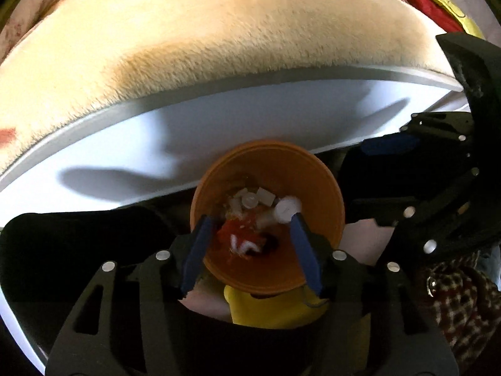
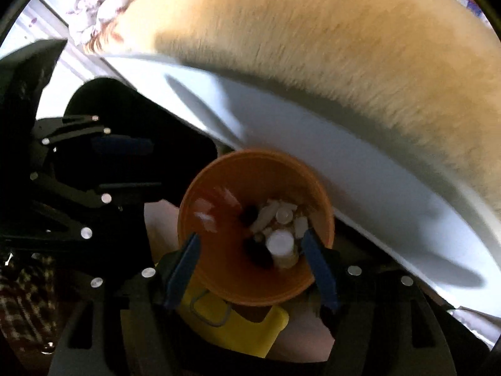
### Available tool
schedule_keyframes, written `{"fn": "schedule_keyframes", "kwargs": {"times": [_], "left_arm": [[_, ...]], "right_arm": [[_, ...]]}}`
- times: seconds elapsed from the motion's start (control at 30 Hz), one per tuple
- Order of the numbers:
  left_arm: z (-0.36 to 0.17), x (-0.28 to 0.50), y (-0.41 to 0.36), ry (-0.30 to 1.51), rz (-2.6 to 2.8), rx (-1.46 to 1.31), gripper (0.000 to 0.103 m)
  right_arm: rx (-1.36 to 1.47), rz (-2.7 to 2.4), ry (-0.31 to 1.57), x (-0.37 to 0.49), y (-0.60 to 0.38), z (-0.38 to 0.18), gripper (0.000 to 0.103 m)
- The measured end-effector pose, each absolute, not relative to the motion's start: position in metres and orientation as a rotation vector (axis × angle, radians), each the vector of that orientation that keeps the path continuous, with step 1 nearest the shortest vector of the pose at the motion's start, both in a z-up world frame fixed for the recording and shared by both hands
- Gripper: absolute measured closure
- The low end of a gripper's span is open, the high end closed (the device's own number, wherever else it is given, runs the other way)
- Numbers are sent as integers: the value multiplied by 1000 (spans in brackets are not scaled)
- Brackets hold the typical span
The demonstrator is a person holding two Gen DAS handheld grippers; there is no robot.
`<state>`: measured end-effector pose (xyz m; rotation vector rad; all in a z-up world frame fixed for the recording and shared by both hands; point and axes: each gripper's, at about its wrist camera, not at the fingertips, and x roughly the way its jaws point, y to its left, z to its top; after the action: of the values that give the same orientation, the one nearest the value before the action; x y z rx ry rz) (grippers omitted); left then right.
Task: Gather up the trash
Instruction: 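Grasp the yellow hair clip with the left gripper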
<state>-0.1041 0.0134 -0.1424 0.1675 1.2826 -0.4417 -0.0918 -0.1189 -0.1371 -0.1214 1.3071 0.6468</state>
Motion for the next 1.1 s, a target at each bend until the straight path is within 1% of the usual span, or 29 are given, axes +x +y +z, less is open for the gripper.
{"fn": "schedule_keyframes", "kwargs": {"times": [0.13, 0.3, 0.43, 0.5, 0.57, 0.67, 0.83, 1.0, 1.1], "left_arm": [[-122, -97, 19, 1210, -447, 143, 50], [-77, -78, 10, 1044, -468, 126, 50], [-33, -38, -19, 913, -481, 129, 50], [-18, -20, -42, 871, -492, 125, 48], [-3, 9, -62, 819, -503, 117, 43], [12, 53, -90, 767, -491, 103, 43], [10, 149, -141, 797, -458, 43, 43], [-13, 221, -183, 818, -390, 76, 43], [-25, 249, -194, 844, -356, 79, 43]], "right_arm": [[-99, 629, 1228, -89, -142, -112, 36], [-4, 580, 1025, -80, -182, -50, 36], [53, 475, 857, -68, -226, -6, 34], [63, 418, 799, -64, -243, 8, 33], [88, 388, 758, -62, -258, 18, 33], [120, 348, 706, -57, -285, 30, 33], [154, 301, 664, -43, -307, 30, 32], [169, 281, 673, -27, -323, 20, 32], [166, 264, 683, -18, -332, 14, 32]]}}
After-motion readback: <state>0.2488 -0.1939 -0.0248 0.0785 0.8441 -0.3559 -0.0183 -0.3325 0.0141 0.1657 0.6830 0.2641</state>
